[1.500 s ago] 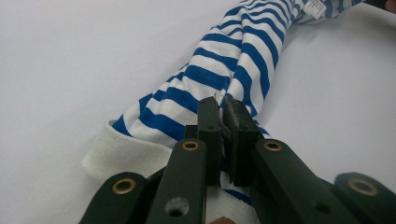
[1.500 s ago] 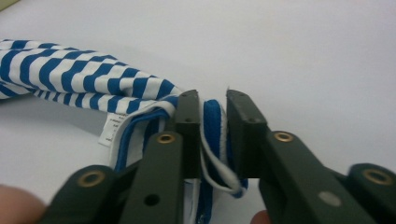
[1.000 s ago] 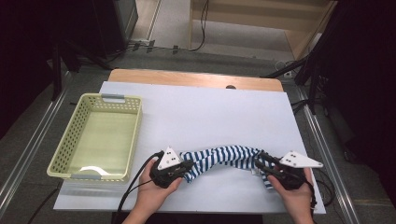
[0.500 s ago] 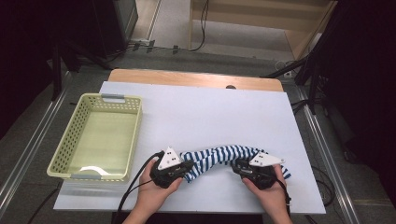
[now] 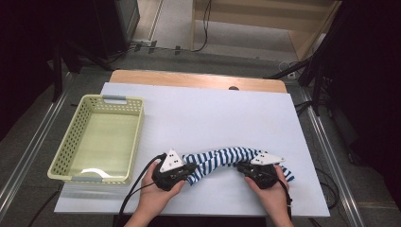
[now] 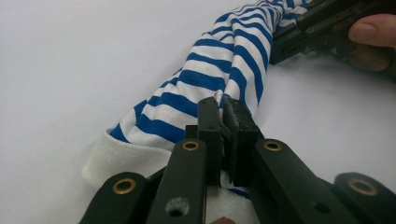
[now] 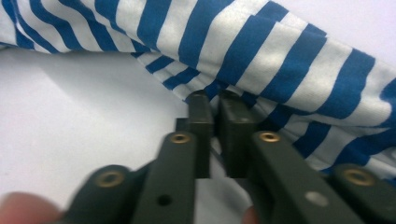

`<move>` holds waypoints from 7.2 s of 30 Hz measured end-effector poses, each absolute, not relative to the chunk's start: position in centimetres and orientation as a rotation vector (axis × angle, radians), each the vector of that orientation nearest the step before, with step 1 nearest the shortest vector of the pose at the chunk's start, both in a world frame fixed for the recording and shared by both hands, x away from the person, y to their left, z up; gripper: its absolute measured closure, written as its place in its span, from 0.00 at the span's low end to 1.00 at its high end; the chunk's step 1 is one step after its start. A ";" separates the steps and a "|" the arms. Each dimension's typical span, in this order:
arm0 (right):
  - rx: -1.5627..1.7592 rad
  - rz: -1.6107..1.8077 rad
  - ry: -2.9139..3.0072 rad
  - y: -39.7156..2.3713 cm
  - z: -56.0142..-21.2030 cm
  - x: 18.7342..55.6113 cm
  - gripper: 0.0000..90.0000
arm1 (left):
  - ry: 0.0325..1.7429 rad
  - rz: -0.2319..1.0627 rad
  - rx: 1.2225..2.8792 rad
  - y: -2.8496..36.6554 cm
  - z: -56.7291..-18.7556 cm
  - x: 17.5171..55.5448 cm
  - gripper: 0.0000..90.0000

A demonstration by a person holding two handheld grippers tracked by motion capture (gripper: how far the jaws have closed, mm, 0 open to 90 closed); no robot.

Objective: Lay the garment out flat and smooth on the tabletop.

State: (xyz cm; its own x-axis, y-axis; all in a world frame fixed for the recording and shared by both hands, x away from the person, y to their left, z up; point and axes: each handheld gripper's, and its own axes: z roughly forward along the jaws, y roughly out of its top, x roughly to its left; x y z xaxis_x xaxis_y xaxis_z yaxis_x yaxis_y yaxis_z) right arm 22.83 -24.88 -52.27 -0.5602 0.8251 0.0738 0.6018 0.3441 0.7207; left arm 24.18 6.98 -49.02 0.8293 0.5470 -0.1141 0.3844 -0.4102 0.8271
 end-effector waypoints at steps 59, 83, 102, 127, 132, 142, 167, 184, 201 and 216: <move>0.945 1.081 2.193 -12.8 -51.4 19.7 0.69 | 0.683 0.141 1.939 7.0 -46.2 25.0 0.99; 1.094 1.412 2.167 -20.4 -45.6 24.1 0.92 | 0.707 0.070 1.886 8.0 -47.4 26.9 0.60; 1.365 1.329 2.030 -28.1 -47.1 28.1 0.92 | 0.737 0.052 1.907 6.9 -49.2 27.1 0.37; 1.562 1.153 1.914 -35.8 -49.2 25.6 0.49 | 0.743 0.082 1.886 7.6 -48.6 26.3 0.20; 1.543 1.182 1.913 -36.4 -50.3 24.4 0.41 | 0.758 0.085 1.877 7.9 -48.7 26.2 0.18; 1.469 1.240 1.834 -36.4 -48.0 21.9 0.23 | 0.766 0.086 1.866 8.0 -48.8 26.1 0.09; 1.443 0.992 2.135 -30.4 -51.7 24.5 0.25 | 0.766 0.098 1.903 7.8 -49.0 25.8 0.00; 1.461 1.119 2.221 -30.1 -52.1 24.2 0.80 | 0.771 0.094 1.908 7.7 -49.1 25.8 0.00; 1.323 1.285 2.383 -22.6 -51.5 22.6 0.81 | 0.760 0.078 1.942 7.1 -49.5 25.5 0.00; 1.173 1.322 2.362 -19.5 -50.2 20.8 0.37 | 0.765 0.076 2.032 5.9 -50.4 25.1 0.00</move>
State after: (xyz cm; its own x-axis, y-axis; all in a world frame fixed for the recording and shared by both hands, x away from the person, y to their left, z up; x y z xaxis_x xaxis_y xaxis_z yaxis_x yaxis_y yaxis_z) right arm 20.77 -19.55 -50.15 -0.6683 0.7163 0.2009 0.5457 0.2885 0.7868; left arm 25.14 5.89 -50.36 0.8039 0.5446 -0.2391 0.4871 -0.3721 0.7901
